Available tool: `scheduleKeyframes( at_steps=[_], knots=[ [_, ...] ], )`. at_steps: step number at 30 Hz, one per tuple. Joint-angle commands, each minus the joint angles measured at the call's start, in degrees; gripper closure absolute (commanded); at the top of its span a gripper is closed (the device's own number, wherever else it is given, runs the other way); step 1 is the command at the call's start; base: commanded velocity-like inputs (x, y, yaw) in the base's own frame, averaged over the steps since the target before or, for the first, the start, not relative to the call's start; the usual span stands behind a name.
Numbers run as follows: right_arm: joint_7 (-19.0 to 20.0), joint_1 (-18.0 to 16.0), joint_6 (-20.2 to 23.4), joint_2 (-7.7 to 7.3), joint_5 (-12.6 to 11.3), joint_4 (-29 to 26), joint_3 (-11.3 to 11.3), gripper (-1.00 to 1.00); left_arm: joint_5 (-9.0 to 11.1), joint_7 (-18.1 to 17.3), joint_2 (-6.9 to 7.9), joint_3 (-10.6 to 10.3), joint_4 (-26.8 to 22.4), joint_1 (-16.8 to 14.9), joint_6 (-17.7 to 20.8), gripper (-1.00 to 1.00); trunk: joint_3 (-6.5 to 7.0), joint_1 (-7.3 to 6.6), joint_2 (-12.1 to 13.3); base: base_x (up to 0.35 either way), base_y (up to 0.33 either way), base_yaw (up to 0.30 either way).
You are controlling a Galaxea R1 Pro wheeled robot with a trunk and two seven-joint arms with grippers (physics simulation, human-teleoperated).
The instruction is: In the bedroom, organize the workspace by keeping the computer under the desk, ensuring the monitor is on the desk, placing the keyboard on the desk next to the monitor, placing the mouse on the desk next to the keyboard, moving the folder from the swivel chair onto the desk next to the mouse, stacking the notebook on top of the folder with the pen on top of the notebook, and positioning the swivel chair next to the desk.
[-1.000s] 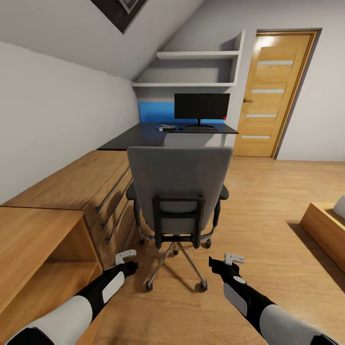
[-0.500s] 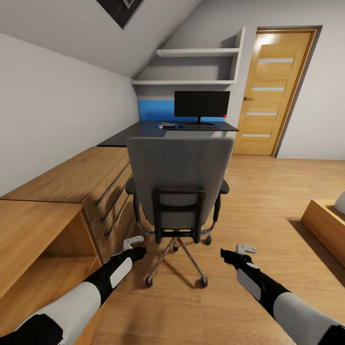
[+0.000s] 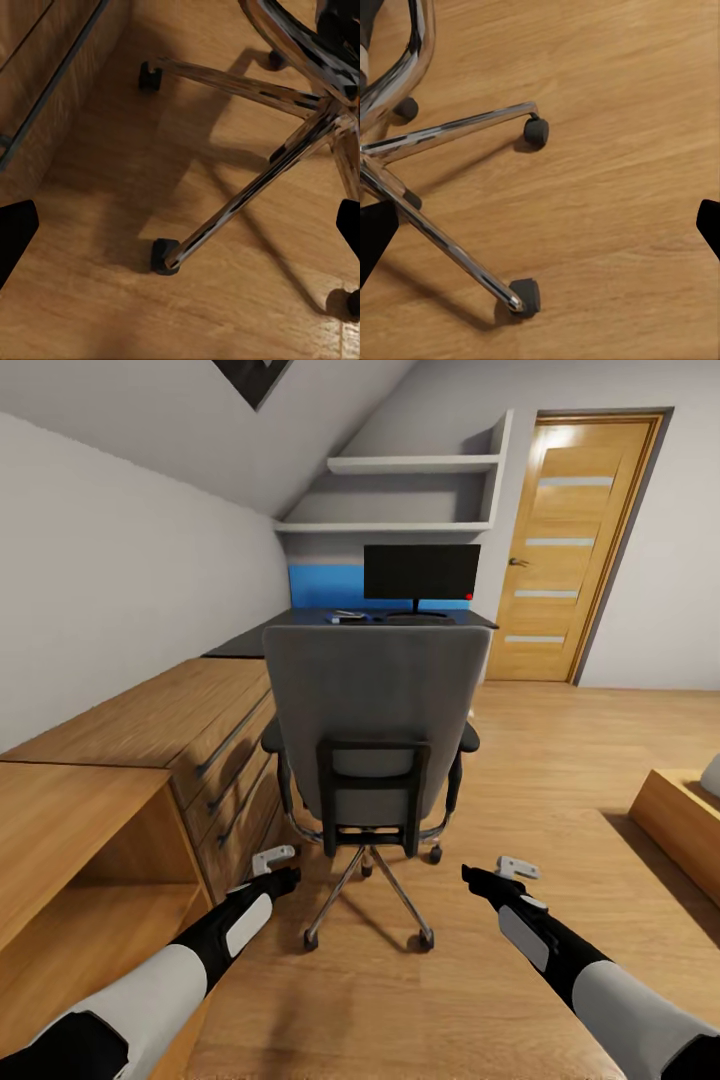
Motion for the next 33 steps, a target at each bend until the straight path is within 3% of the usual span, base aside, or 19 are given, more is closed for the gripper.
scheduleKeyframes(
  at_steps=[1,9,14,20,21,24,33],
  knots=[
    [-0.3,0.0,0.0,-0.08,-0.4,-0.2,0.4,-1.00,0.4,0.5,0.13,-0.5,-0.1,0.0,0.0,-1.00,-0.24,0.21,-0.4,0.000,0.000,0.000],
    [1.5,0.0,-0.2,-0.03,-0.2,-1.3,0.6,-1.00,0.3,0.5,0.37,-0.8,0.1,-0.1,-0.6,-1.00,-1.76,1.58,-2.9,0.000,0.000,0.000],
    [1.5,0.4,-0.2,-0.44,0.7,-8.0,0.6,-1.00,0.4,0.5,0.30,-0.9,1.1,-0.1,-0.6,-1.00,-2.87,1.71,-2.9,0.000,0.000,0.000],
    [1.4,2.5,-0.3,-0.82,4.5,-13.2,0.5,-1.00,0.3,0.4,0.23,-0.9,1.6,-0.1,-0.6,-1.00,-4.20,1.87,-3.0,0.000,0.000,0.000],
    [1.4,3.3,-0.6,-0.89,6.6,-14.1,0.5,-1.00,0.3,0.4,0.23,-0.9,1.8,-0.1,-0.6,-1.00,-4.20,1.87,-3.0,0.000,0.000,0.000],
    [1.3,3.9,-1.4,-0.98,8.3,-14.6,0.5,-1.00,0.3,0.3,0.24,-0.9,1.9,-0.1,-0.6,-1.00,-4.20,1.87,-3.0,0.000,0.000,0.000],
    [1.2,4.3,-2.2,-1.52,9.1,-14.8,0.3,-1.00,0.0,-0.1,0.27,-0.9,4.1,-0.1,-0.6,-1.00,-4.20,1.87,-3.0,0.054,0.000,0.000]
  ],
)
